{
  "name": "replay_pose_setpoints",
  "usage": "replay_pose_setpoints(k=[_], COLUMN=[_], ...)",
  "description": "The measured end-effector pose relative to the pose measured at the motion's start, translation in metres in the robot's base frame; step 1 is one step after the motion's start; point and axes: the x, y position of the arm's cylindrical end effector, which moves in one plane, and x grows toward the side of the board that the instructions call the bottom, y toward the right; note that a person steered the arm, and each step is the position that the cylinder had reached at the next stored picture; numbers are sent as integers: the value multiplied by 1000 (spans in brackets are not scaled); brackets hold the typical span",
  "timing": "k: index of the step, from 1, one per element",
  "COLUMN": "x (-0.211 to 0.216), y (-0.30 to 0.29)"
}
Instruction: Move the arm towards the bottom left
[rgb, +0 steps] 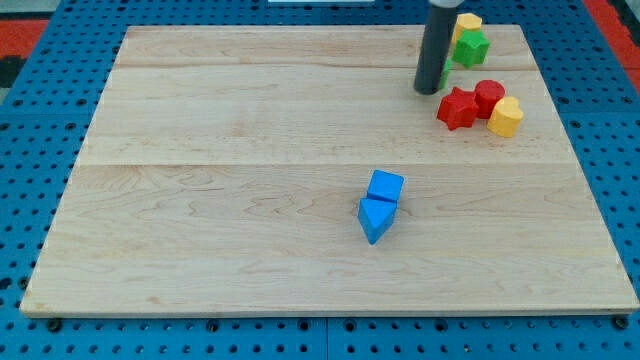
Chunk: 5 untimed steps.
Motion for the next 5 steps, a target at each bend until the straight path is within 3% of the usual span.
replay_pose_setpoints(k=[1,3,5], x=[-31,-32,-71], y=[10,-14,-20])
